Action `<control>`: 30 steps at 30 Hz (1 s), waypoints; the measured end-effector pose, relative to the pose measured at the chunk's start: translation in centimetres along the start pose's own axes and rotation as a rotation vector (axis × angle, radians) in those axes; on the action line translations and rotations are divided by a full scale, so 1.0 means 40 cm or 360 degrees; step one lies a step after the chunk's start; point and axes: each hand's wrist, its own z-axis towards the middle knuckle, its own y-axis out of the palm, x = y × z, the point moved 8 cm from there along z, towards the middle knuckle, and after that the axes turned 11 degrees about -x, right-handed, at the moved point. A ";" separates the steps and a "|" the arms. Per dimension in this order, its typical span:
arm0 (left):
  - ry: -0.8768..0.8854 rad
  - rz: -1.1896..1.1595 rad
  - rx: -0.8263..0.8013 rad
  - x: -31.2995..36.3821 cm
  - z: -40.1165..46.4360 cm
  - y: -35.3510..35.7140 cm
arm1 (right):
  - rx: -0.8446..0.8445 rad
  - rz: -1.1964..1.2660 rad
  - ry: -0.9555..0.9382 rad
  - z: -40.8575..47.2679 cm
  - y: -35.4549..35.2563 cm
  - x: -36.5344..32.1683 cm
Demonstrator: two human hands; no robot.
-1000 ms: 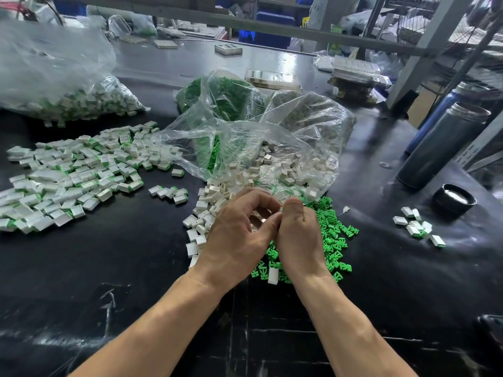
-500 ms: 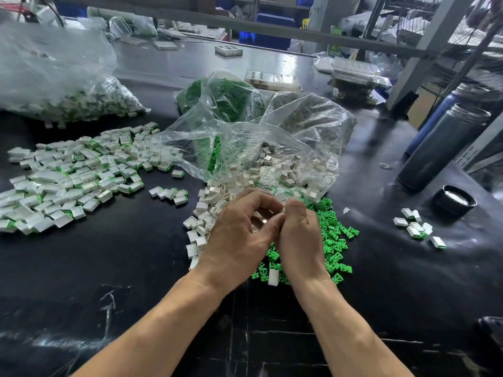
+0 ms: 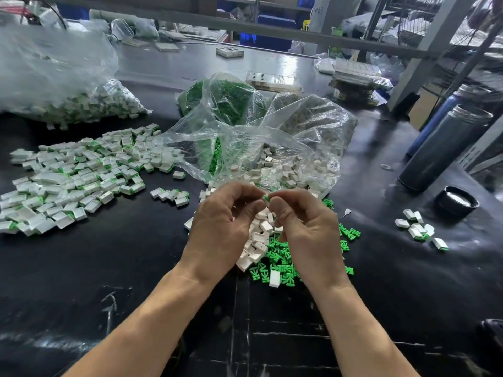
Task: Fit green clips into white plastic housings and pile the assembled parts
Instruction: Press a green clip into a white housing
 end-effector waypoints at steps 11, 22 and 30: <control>0.0099 0.0211 -0.0015 0.009 0.002 -0.003 | -0.0097 -0.0057 0.0040 0.005 0.011 0.002; 0.0112 0.0345 -0.0094 0.002 0.001 0.013 | -0.0176 0.0311 0.0253 0.006 0.013 0.031; 0.0179 0.0407 -0.0045 0.010 0.000 0.002 | -0.0156 0.0331 0.0318 0.007 0.012 0.041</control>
